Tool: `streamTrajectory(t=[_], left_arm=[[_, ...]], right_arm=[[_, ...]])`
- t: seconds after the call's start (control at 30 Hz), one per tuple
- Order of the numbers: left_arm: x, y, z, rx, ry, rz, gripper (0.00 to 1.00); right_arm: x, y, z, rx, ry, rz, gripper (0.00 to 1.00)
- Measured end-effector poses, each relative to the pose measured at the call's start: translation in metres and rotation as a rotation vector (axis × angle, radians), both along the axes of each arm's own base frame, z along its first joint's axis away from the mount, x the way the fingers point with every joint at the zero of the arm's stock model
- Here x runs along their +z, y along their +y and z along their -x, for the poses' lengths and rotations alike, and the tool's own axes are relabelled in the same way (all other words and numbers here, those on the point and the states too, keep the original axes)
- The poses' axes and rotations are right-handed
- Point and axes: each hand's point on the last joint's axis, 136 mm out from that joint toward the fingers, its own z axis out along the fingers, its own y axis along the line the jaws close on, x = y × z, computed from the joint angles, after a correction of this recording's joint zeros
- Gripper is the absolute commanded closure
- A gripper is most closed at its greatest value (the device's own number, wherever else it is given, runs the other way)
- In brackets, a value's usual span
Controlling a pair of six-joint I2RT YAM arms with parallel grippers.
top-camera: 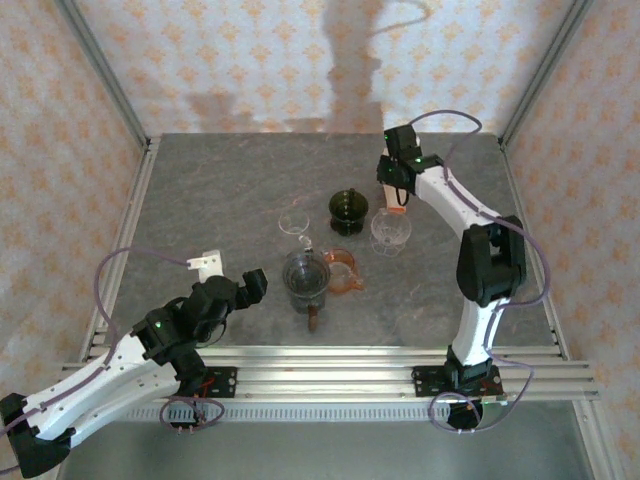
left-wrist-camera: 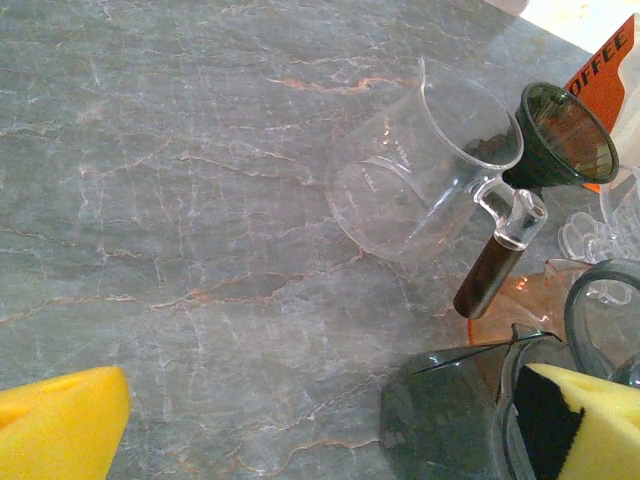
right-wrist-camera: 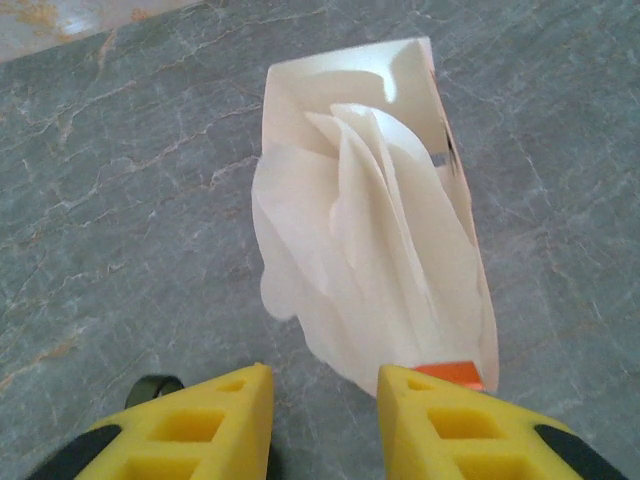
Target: Place the coffee filter in the dripper
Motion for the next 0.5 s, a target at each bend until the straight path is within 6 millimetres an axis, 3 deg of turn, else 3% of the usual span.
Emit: streamTrajectory(t=[0.5], left_arm=[[-0.009,-0.003,-0.003,-0.002,0.018,-0.023,0.00]], right_arm=[[0.002,0.007,-0.033,0.040,0.004,0.067,0.72]])
